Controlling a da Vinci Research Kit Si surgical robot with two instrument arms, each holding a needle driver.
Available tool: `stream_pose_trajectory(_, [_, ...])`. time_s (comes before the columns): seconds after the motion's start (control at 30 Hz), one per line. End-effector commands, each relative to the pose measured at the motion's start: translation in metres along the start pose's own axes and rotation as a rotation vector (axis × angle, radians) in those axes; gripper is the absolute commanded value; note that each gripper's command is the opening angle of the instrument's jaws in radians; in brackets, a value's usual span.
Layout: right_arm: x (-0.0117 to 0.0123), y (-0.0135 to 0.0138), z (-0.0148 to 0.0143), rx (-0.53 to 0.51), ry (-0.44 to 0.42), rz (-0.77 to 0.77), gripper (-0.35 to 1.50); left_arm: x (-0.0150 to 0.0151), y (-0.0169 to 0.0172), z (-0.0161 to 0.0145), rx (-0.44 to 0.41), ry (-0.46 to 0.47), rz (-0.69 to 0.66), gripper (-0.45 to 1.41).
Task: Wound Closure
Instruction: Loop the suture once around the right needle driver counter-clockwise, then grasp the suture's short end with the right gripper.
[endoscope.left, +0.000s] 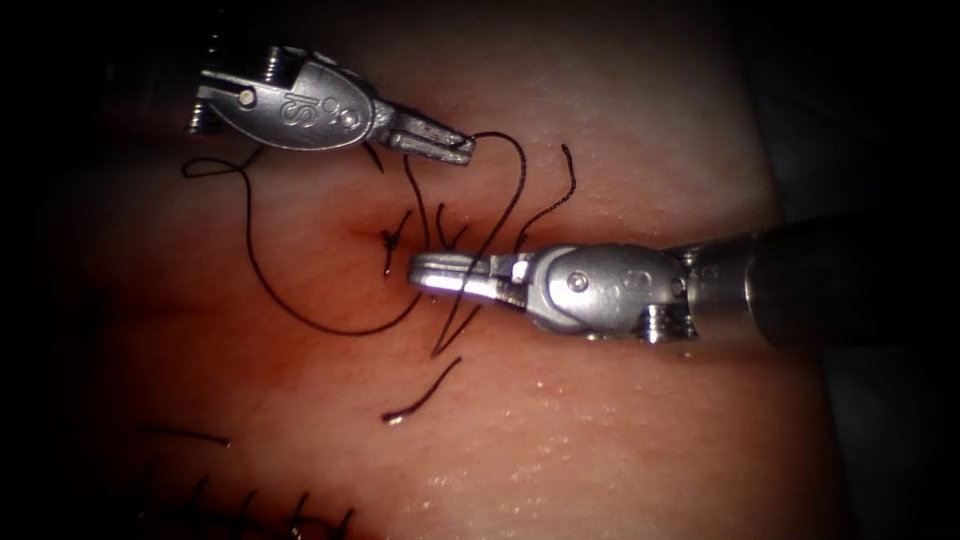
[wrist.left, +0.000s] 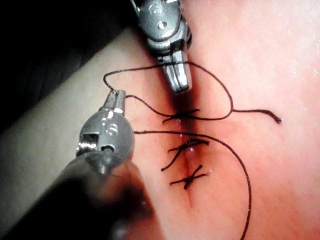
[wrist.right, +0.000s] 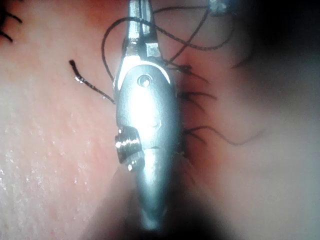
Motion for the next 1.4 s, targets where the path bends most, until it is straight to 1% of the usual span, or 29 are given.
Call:
stream_pose_trajectory(0.03, [-0.0003, -0.0004, 0.0005, -0.018, 0.003, 0.016, -0.35, -0.0009, -0.0001, 0.0009, -0.002, -0.007, 0.002, -0.45])
stream_pose_trajectory(0.17, [0.0005, -0.0001, 0.0005, -0.073, 0.005, 0.030, -0.35, -0.0030, 0.0012, 0.0023, -0.008, -0.029, -0.017, -0.45])
stream_pose_trajectory(0.23, [0.0008, 0.0000, 0.0004, -0.123, 0.005, 0.036, -0.11, -0.0038, 0.0021, 0.0031, -0.009, -0.037, -0.025, -0.45])
stream_pose_trajectory(0.3, [0.0010, 0.0001, 0.0002, -0.161, 0.005, 0.046, -0.08, -0.0043, 0.0029, 0.0037, -0.010, -0.043, -0.033, -0.45])
stream_pose_trajectory(0.37, [0.0012, 0.0003, 0.0000, -0.222, 0.005, 0.069, -0.06, -0.0047, 0.0038, 0.0042, -0.018, -0.043, -0.041, -0.45])
stream_pose_trajectory(0.4, [0.0012, 0.0006, -0.0004, -0.297, 0.008, 0.112, -0.05, -0.0049, 0.0046, 0.0045, -0.022, -0.033, -0.051, -0.45])
stream_pose_trajectory(0.43, [0.0013, 0.0007, -0.0005, -0.320, 0.011, 0.132, -0.05, -0.0049, 0.0050, 0.0046, -0.024, -0.029, -0.053, -0.45])
stream_pose_trajectory(0.47, [0.0013, 0.0009, -0.0009, -0.376, 0.014, 0.162, -0.01, -0.0048, 0.0058, 0.0047, -0.030, -0.018, -0.057, -0.45])
stream_pose_trajectory(0.53, [0.0013, 0.0011, -0.0012, -0.436, 0.026, 0.216, 0.16, -0.0046, 0.0065, 0.0048, -0.035, -0.009, -0.062, -0.45])
stream_pose_trajectory(0.63, [0.0011, 0.0013, -0.0016, -0.516, 0.028, 0.246, 0.27, -0.0043, 0.0077, 0.0050, -0.041, 0.001, -0.068, -0.45])
stream_pose_trajectory(0.67, [0.0011, 0.0013, -0.0017, -0.553, 0.031, 0.262, 0.39, -0.0042, 0.0081, 0.0052, -0.042, 0.002, -0.065, -0.45])
stream_pose_trajectory(0.73, [0.0008, 0.0012, -0.0018, -0.603, 0.026, 0.274, 0.54, -0.0038, 0.0090, 0.0056, -0.044, 0.005, -0.062, -0.45])
stream_pose_trajectory(0.77, [0.0003, 0.0012, -0.0019, -0.656, 0.021, 0.310, 0.66, -0.0034, 0.0096, 0.0062, -0.044, 0.005, -0.062, -0.45])
stream_pose_trajectory(0.8, [0.0002, 0.0012, -0.0019, -0.683, 0.007, 0.310, 0.81, -0.0032, 0.0098, 0.0064, -0.045, 0.009, -0.060, -0.45])
stream_pose_trajectory(0.87, [-0.0003, 0.0013, -0.0022, -0.735, -0.030, 0.334, 0.91, -0.0027, 0.0101, 0.0070, -0.046, 0.013, -0.057, -0.45])
stream_pose_trajectory(0.93, [-0.0008, 0.0011, -0.0026, -0.780, -0.055, 0.363, 0.89, -0.0023, 0.0103, 0.0073, -0.045, 0.013, -0.055, -0.45])
stream_pose_trajectory(1.0, [-0.0022, 0.0003, -0.0043, -0.848, -0.070, 0.452, 0.84, -0.0016, 0.0103, 0.0074, -0.046, 0.018, -0.055, -0.45])
stream_pose_trajectory(1.07, [-0.0029, -0.0003, -0.0051, -0.869, -0.082, 0.491, 0.78, -0.0014, 0.0103, 0.0074, -0.047, 0.020, -0.055, -0.45])
stream_pose_trajectory(1.13, [-0.0037, -0.0008, -0.0060, -0.889, -0.121, 0.503, 0.76, -0.0012, 0.0102, 0.0075, -0.047, 0.020, -0.055, -0.45])
stream_pose_trajectory(1.2, [-0.0043, -0.0008, -0.0070, -0.923, -0.116, 0.533, 0.74, -0.0010, 0.0102, 0.0076, -0.046, 0.020, -0.056, -0.45])
stream_pose_trajectory(1.23, [-0.0043, -0.0008, -0.0070, -0.923, -0.116, 0.533, 0.74, -0.0010, 0.0102, 0.0076, -0.046, 0.020, -0.056, -0.45])
stream_pose_trajectory(1.27, [-0.0049, -0.0006, -0.0079, -0.942, -0.092, 0.580, 0.76, -0.0010, 0.0103, 0.0075, -0.044, 0.029, -0.055, -0.45])
stream_pose_trajectory(1.4, [-0.0053, -0.0004, -0.0088, -0.957, -0.091, 0.602, 0.78, -0.0010, 0.0103, 0.0074, -0.033, 0.033, -0.055, -0.45])
